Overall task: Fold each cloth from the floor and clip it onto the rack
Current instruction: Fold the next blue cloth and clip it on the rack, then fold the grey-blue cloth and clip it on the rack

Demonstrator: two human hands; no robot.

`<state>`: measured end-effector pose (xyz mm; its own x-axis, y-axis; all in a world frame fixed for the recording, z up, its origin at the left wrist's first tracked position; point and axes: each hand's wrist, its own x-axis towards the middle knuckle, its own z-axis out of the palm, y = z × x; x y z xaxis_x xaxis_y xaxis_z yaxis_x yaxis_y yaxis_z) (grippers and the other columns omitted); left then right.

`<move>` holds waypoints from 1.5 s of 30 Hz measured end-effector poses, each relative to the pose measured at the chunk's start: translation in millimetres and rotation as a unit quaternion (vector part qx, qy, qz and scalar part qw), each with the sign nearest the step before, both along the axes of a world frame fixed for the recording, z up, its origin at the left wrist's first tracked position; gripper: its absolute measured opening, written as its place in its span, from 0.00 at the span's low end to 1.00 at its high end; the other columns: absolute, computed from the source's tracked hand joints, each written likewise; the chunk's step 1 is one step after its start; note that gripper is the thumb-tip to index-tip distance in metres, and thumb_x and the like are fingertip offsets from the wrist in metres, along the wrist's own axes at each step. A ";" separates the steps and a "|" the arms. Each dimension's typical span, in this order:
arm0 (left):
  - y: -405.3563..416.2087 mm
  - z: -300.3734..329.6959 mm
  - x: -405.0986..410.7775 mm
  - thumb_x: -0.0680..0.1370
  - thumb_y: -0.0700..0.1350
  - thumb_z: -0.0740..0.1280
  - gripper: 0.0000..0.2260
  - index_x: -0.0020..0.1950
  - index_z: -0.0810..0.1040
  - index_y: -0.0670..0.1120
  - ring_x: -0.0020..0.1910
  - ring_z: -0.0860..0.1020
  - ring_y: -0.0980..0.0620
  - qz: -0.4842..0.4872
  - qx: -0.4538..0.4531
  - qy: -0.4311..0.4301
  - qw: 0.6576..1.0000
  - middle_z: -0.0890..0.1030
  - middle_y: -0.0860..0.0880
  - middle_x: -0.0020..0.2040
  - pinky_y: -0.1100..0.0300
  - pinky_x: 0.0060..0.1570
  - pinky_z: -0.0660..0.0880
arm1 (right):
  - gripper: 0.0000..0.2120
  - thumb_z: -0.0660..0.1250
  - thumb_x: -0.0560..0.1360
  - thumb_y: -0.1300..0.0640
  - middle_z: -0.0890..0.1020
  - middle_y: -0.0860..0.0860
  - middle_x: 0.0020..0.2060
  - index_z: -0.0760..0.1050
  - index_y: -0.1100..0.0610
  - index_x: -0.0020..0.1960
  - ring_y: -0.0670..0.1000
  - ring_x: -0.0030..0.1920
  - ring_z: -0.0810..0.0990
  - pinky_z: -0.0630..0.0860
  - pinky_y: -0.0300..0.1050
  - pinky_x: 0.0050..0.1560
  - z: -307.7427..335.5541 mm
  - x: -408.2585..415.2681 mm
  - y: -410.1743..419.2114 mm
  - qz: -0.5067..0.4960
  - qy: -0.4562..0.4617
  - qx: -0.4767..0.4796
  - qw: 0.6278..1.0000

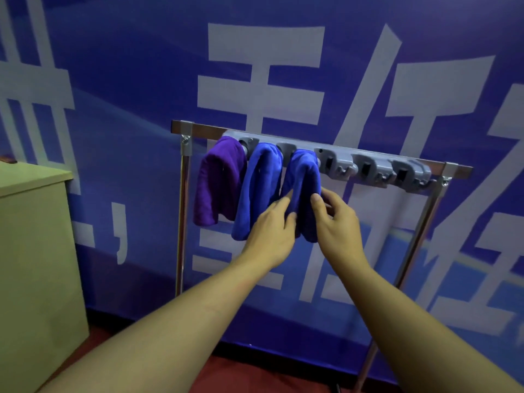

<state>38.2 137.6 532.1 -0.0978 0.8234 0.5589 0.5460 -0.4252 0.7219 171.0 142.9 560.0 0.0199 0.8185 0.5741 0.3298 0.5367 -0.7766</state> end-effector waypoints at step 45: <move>-208.1 -684.1 20.5 0.76 0.47 0.71 0.22 0.69 0.73 0.44 0.64 0.75 0.39 0.027 -0.629 0.067 0.774 0.77 0.40 0.65 0.49 0.65 0.71 | 0.45 0.77 0.69 0.45 0.62 0.61 0.76 0.57 0.54 0.79 0.63 0.75 0.62 0.63 0.57 0.73 -698.9 142.1 -240.9 -0.227 -0.246 -0.634 0.698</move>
<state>58.7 -70.5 -152.0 -0.1606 0.7215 -0.6736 0.6444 0.5935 0.4821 313.1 -98.0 -138.9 0.4974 0.6483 -0.5764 0.6360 -0.7244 -0.2660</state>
